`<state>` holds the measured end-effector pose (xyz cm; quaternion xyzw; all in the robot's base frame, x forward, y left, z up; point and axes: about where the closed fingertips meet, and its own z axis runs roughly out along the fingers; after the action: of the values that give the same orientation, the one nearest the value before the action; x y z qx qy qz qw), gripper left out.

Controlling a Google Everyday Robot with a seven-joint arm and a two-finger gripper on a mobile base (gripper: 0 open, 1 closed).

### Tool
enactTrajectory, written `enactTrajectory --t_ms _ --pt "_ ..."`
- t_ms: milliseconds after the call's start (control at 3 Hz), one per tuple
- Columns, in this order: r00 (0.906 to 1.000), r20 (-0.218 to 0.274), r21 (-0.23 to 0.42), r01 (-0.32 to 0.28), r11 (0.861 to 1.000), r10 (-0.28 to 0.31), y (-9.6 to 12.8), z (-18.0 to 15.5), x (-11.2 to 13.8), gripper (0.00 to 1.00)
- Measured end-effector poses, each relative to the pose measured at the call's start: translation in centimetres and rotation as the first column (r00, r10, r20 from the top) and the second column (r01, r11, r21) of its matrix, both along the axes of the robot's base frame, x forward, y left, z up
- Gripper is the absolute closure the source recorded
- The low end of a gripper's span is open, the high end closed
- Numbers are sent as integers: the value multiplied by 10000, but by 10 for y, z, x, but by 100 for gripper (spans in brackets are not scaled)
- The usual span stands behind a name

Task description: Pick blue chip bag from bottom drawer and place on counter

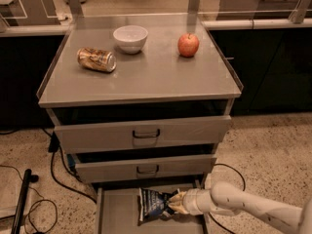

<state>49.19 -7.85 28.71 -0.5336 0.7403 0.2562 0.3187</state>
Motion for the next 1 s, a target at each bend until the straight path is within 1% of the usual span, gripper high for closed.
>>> enactTrajectory --t_ms 333,667,1000 --pt "9987 495 -333 -122 9994 139 -7 53 -14 100" --pt "9949 1007 -728 34 9973 40 -16 112 -19 100" --pt "9795 2013 -1401 202 9899 85 -27 205 -26 100"
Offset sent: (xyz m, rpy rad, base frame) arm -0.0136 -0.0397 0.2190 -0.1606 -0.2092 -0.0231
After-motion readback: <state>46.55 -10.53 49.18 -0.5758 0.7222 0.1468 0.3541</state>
